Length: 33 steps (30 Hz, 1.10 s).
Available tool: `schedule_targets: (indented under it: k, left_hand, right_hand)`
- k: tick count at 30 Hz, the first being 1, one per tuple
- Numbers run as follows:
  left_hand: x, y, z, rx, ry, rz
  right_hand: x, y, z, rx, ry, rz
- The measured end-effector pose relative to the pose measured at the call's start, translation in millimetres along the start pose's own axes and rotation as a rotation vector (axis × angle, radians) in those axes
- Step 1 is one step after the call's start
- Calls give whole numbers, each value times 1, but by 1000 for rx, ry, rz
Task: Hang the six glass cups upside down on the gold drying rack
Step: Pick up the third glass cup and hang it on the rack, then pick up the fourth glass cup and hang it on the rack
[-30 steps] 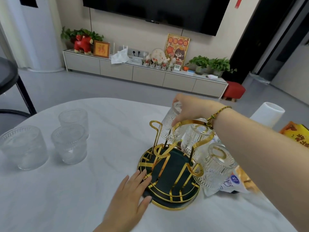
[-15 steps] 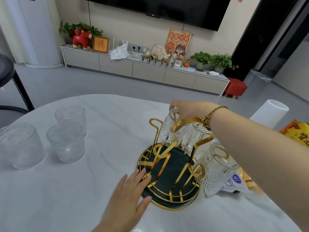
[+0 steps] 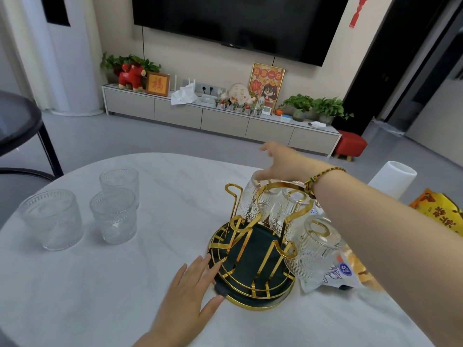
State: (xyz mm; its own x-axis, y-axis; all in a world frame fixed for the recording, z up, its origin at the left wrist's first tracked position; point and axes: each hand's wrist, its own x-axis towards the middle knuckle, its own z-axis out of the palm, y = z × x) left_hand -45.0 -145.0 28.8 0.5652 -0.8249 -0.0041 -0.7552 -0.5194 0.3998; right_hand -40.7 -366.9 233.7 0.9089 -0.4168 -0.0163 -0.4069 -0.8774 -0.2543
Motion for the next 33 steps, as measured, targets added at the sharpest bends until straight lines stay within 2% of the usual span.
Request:
schedule_targets:
  k: [2,3,6,8,11,14,20,24,28,33]
  left_hand:
    - [-14,-7,-9,48,133,36]
    - [-21,-13,-15,51,133,33]
    - [-49,-39,-22,-1,276,14]
    - [-65,-63,-23,4,368,-61]
    - [-82,-90,-28,-21,343,-266]
    - [-95,-116,-27,-26,358,-403]
    - [-99,-126,-27,33,340,-424]
    - [-97,-127,-30,118,259,-416]
    - [-96,-128,-30,67,298,-406]
    - [-95,-131,-27,41,337,-368]
  right_hand:
    - [-14,-13,-4,30,175,-80]
    - [-21,-22,-2,37,245,-130]
    - [-44,-58,18,49,376,-294]
    - [-55,-88,43,66,410,-403]
    - [-61,-128,94,139,354,-452]
    - [-57,-156,153,216,215,-387]
    - [-29,-176,230,624,10,-79]
    - [-4,-193,252,777,-6,11]
    - [16,-200,260,792,40,68]
    - [24,-200,264,767,85,55]
